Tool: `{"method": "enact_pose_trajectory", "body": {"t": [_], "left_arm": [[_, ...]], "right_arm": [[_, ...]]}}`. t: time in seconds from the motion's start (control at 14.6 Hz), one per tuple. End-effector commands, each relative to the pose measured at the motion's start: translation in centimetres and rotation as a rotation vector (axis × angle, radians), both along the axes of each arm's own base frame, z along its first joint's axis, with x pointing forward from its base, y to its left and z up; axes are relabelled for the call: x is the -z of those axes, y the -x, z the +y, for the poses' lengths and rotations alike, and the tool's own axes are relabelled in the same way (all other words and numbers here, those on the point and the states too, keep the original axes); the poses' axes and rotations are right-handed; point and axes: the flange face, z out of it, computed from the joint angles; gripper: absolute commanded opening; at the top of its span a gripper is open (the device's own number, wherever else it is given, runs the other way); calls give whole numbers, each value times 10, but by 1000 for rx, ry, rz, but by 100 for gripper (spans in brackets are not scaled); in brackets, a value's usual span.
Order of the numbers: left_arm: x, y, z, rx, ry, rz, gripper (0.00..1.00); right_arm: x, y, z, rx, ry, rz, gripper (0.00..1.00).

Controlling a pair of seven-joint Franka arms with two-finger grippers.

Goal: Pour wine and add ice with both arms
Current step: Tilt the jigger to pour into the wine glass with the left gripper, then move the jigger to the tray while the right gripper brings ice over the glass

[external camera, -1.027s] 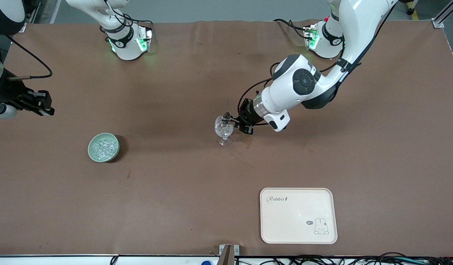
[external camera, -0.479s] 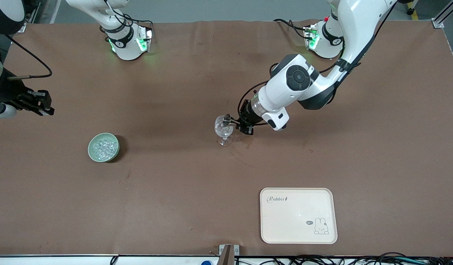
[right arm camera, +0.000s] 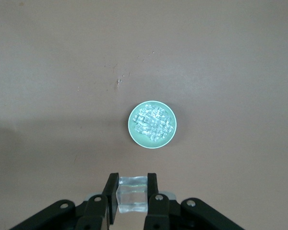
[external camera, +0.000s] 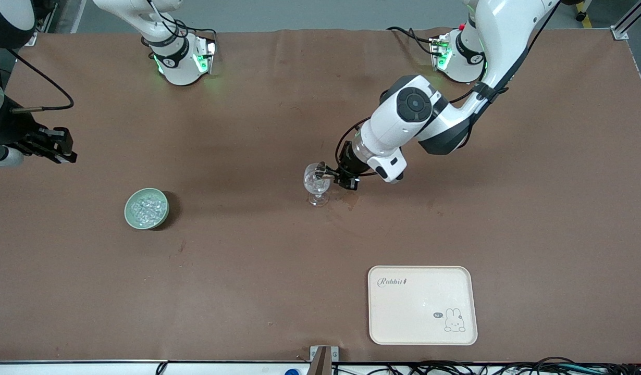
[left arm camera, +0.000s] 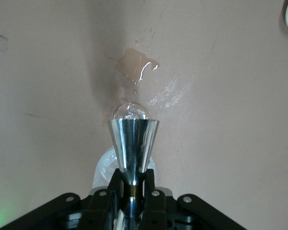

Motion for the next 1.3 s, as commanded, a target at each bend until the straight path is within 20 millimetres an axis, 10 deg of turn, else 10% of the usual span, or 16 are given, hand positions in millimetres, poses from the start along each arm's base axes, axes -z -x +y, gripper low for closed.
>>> {"method": "enact_pose_trajectory", "body": {"t": [0.0, 1.23], "left_arm": [[-5, 0, -6, 0, -18, -14, 1], [-12, -17, -8, -41, -9, 5, 1]], "right_arm": [[-5, 1, 3, 14, -10, 3, 14], [-5, 1, 4, 12, -10, 3, 14]]}}
